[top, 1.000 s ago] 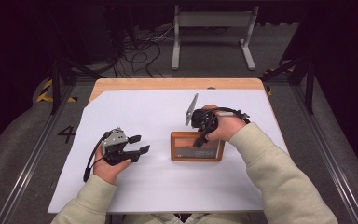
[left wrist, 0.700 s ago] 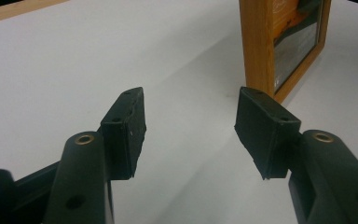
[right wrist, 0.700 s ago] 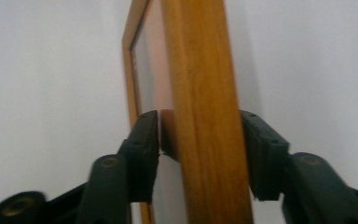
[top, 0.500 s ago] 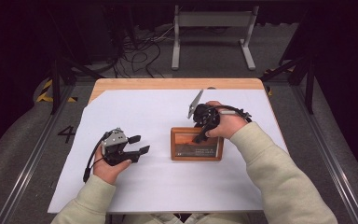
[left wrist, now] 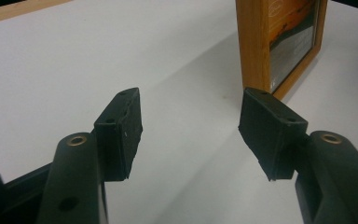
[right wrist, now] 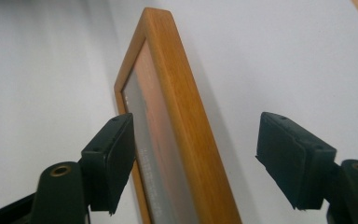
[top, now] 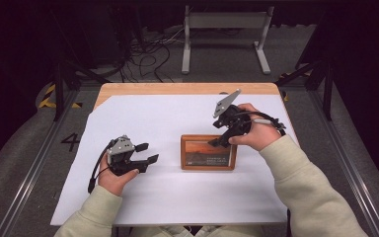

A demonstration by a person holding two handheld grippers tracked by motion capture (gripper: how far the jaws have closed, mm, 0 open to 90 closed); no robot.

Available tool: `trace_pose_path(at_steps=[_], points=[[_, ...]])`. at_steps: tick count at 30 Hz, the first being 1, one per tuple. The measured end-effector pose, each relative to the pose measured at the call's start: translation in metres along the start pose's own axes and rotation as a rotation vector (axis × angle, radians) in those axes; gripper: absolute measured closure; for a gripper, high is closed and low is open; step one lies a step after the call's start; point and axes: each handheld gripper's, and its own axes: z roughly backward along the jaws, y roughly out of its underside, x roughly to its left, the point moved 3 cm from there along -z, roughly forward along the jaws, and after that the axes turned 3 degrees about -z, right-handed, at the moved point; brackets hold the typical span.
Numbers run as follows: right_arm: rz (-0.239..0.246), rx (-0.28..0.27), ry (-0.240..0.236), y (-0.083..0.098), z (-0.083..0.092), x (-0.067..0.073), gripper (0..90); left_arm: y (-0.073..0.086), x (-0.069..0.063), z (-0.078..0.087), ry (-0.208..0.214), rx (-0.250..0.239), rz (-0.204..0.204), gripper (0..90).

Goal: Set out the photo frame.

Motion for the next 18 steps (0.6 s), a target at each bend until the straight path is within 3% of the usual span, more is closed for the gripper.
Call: trace_pose_path(at_steps=[5, 6, 8, 11, 18], points=[[-0.015, -0.011, 0.029, 0.012, 0.016, 0.003, 28.0, 0.000, -0.001, 0.001, 0.002, -0.002, 0.003, 38.0], [-0.042, -0.040, 0.031, 0.019, 0.025, 0.004, 26.7, -0.001, -0.001, 0.001, 0.002, -0.004, 0.001, 37.9], [-0.052, -0.045, 0.039, 0.023, 0.028, 0.004, 25.1, -0.001, -0.002, 0.001, 0.001, -0.009, 0.006, 37.9], [-0.118, -0.055, 0.076, 0.038, 0.038, 0.004, 21.3, -0.001, -0.002, 0.002, 0.002, -0.006, 0.008, 37.5], [-0.188, -0.129, 0.120, 0.072, 0.060, 0.001, 13.6, -0.002, -0.004, 0.001, 0.009, -0.009, 0.009, 36.2]])
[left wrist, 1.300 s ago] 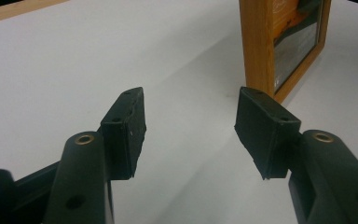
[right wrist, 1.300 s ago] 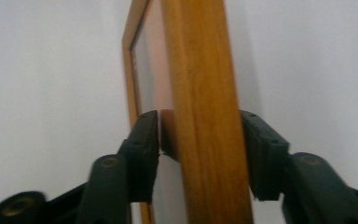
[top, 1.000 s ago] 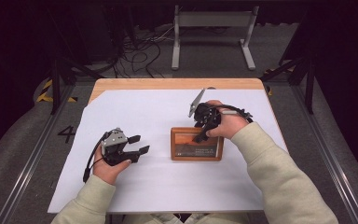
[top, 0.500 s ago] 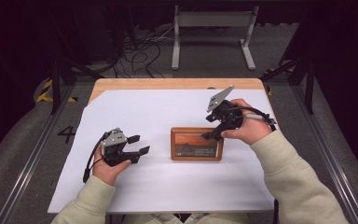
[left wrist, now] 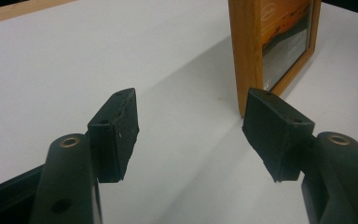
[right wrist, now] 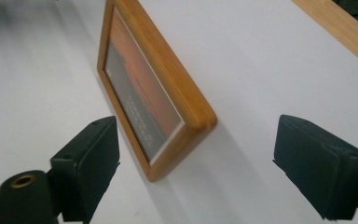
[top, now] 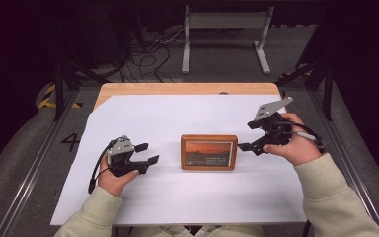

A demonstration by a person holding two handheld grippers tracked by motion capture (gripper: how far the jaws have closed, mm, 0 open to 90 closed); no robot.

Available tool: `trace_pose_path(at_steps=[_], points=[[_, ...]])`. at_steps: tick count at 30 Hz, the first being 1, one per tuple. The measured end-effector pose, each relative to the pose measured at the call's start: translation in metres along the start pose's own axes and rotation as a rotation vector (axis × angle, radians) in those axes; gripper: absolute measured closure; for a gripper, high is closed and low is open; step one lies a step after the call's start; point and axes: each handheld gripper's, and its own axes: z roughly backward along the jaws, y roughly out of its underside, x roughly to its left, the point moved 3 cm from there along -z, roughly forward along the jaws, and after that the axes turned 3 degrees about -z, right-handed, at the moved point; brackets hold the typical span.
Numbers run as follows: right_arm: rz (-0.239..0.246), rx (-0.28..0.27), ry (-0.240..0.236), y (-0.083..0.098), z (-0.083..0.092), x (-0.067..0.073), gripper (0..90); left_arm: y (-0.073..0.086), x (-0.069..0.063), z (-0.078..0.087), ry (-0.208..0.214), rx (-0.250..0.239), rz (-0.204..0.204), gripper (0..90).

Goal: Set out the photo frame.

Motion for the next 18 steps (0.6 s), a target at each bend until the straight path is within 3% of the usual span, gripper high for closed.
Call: trace_pose_path(at_steps=[8, 18], points=[[-0.088, -0.123, 0.034, 0.034, 0.012, -0.008, 6.2, 0.004, 0.000, 0.005, 0.019, 0.014, 0.012, 29.3], [-0.166, -0.290, 0.101, 0.075, 0.003, -0.003, 5.5, 0.013, 0.004, 0.018, 0.002, -0.004, 0.034, 28.2]])
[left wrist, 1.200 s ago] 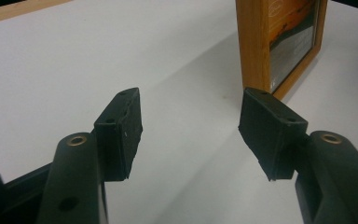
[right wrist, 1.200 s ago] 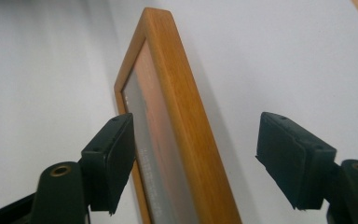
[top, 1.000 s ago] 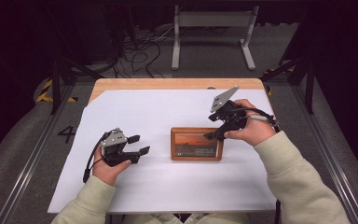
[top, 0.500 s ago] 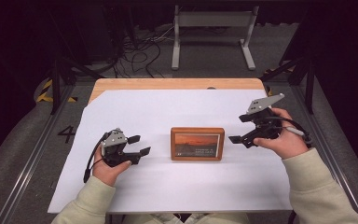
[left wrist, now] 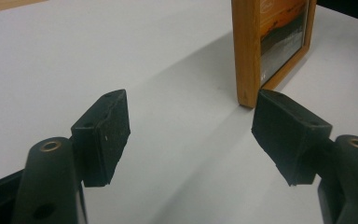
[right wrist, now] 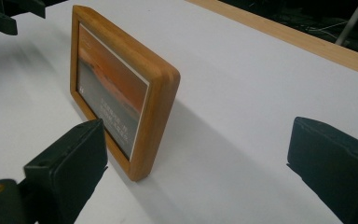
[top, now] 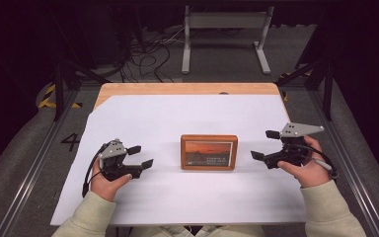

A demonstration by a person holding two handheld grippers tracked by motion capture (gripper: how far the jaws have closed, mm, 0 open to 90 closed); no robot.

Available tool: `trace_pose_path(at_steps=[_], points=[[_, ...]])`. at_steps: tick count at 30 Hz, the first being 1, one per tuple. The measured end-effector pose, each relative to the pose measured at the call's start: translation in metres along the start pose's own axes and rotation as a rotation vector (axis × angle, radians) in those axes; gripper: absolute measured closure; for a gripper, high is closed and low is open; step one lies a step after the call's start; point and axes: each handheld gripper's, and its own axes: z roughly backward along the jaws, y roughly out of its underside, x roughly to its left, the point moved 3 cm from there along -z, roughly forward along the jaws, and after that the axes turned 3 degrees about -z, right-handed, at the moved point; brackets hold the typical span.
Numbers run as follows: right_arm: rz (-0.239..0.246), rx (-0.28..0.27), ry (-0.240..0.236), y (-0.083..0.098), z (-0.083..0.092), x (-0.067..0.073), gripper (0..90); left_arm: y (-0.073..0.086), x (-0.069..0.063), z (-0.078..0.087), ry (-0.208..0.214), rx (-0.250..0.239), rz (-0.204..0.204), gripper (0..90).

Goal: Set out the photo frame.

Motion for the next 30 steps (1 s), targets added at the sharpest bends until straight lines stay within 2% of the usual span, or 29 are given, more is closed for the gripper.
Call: trace_pose_path(at_steps=[2, 6, 10, 13, 15, 16, 19, 24, 30], points=[[-0.007, -0.021, 0.003, 0.009, -0.001, 0.001, 5.5, 0.002, 0.001, 0.001, -0.003, 0.000, 0.006, 28.3], [-0.023, -0.096, 0.014, 0.026, -0.002, 0.000, 7.2, 0.004, 0.002, 0.002, -0.020, -0.018, -0.001, 28.6], [-0.025, -0.147, 0.058, 0.045, -0.001, -0.003, 6.3, 0.004, 0.001, 0.002, -0.022, -0.027, 0.004, 28.5], [-0.024, -0.156, 0.097, 0.060, 0.001, -0.006, 5.6, 0.006, 0.001, 0.001, -0.018, -0.021, 0.003, 28.5], [-0.028, -0.158, 0.109, 0.064, 0.000, -0.007, 5.5, 0.006, 0.001, -0.001, -0.018, -0.020, 0.004, 28.3], [-0.054, -0.139, 0.124, 0.074, -0.002, -0.011, 5.5, 0.007, 0.001, -0.002, -0.020, -0.012, 0.001, 28.3], [-0.086, -0.121, 0.143, 0.083, -0.008, -0.014, 5.4, 0.008, 0.002, -0.003, -0.024, -0.006, 0.001, 28.1], [-0.066, -0.099, 0.141, 0.083, -0.016, -0.013, 5.5, 0.009, 0.002, -0.006, -0.032, 0.005, 0.001, 28.0], [-0.066, -0.093, 0.144, 0.083, -0.016, -0.014, 5.3, 0.010, 0.003, -0.005, -0.038, -0.003, 0.014, 27.9]])
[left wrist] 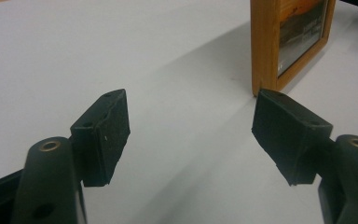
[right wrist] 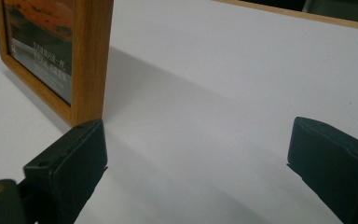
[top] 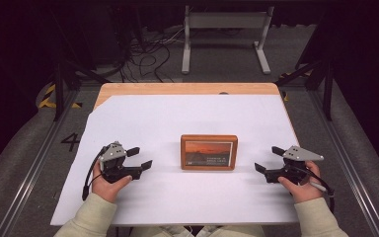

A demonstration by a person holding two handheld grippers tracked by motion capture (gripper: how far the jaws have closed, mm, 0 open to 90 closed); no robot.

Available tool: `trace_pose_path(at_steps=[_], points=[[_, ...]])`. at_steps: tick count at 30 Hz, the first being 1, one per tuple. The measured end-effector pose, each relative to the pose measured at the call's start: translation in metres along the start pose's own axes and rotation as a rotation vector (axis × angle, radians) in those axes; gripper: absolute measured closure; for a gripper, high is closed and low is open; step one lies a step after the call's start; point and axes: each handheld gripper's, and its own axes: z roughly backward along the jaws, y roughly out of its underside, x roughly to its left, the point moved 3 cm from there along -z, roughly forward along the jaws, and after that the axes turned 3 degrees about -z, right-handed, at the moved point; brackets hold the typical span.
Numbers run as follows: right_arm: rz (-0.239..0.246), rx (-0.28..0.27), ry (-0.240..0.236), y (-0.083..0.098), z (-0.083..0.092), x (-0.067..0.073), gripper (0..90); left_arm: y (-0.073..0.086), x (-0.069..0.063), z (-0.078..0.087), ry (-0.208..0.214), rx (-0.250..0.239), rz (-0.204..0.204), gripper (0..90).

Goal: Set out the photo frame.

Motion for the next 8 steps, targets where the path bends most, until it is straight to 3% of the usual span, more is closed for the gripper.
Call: trace_pose_path(at_steps=[8], points=[[0.012, -0.004, 0.011, -0.0035, 0.0013, 0.0020, 5.0, -0.0013, 0.0018, 0.0014, -0.008, -0.015, -0.006, 27.9]])
